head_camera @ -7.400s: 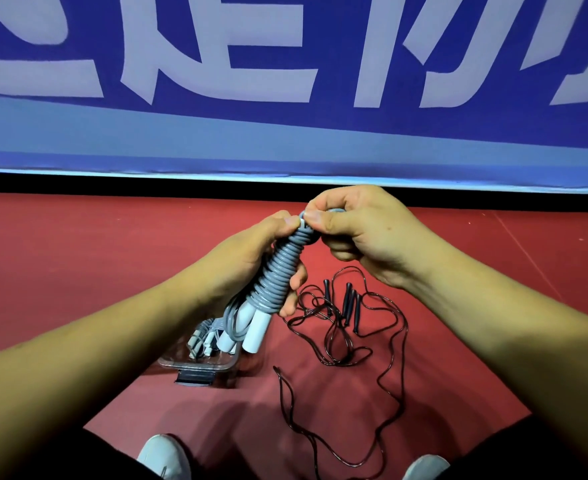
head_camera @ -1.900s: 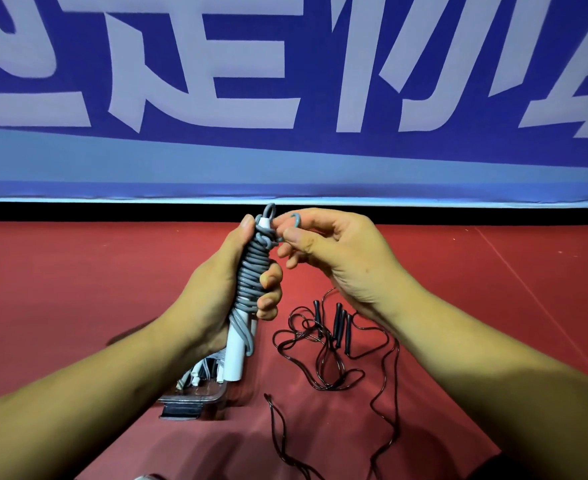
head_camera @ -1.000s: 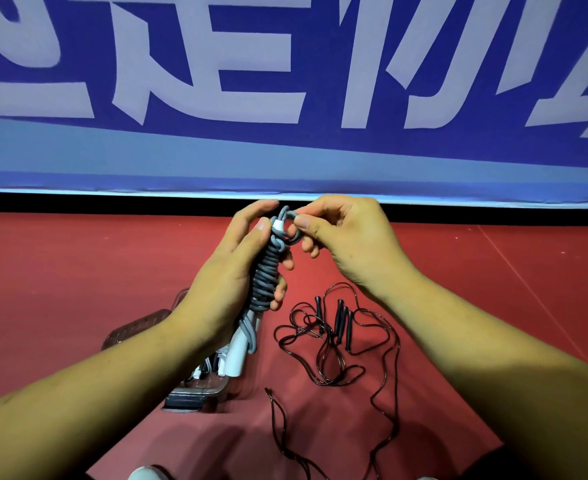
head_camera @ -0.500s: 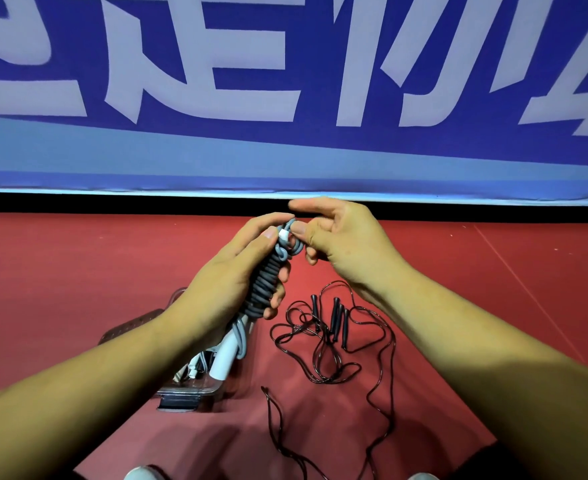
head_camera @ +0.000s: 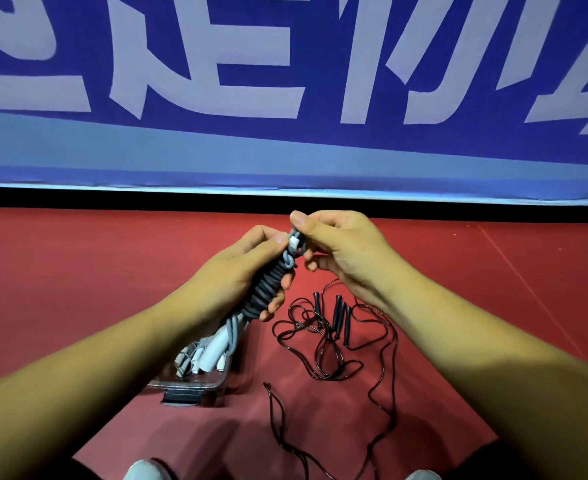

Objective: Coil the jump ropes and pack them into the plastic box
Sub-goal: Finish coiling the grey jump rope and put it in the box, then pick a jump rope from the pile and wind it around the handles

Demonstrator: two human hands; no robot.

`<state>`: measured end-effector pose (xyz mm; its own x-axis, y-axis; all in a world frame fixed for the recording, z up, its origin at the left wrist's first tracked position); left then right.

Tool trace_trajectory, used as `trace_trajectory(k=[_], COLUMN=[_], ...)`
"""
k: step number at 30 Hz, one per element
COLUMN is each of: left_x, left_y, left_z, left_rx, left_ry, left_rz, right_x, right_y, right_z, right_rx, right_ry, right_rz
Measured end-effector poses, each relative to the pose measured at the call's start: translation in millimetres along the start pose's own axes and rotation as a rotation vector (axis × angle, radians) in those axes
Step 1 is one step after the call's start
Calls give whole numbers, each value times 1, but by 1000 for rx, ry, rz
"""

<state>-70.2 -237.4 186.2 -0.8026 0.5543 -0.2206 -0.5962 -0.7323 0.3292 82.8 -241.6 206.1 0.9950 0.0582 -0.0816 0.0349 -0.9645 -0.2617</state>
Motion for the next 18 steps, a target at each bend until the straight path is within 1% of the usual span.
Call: trace_trajectory(k=[2,6,7,9,11,13,15,17,18], left_x=[3,6,6,9,15,25,40,63,74], left_y=[-1,-2,-2,-6,-9,-13,-20,-30,-35], left_z=[0,8,10,9,3,-6,-16,-29,-34], left_rx=[17,19,12,24,77,147,202,259,275], left_ry=[-74,-97,-90,-74,-37,3,-22,-76,-121], left_rz=[30,39,38,40,24,20,113,269,327], right_x=[1,15,18,21,23,30,39,46,48], right_y=[-1,-10,-11,-13,-14,-13,-10,-8,-9], right_z=[5,5,4,5,10,20,35,54,62], right_rx=[-80,-76,-72,-88,-159,-244,-305,-357,-380], right_ry=[-10,26,26,40,51,70,176,294,315], right_rz=[1,202,222,185,116,104,119,122,126])
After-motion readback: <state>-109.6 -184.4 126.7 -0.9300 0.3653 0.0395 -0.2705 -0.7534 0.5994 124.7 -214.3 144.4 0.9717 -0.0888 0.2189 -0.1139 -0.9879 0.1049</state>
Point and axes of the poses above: each hand's wrist, its own y-axis away from the middle knuckle, its own x-axis out of the back of the hand, z = x × y, the point moved 3 cm from there along -y, towards the middle knuckle, and after that the axes turned 15 degrees about x, right-handed, at the moved point
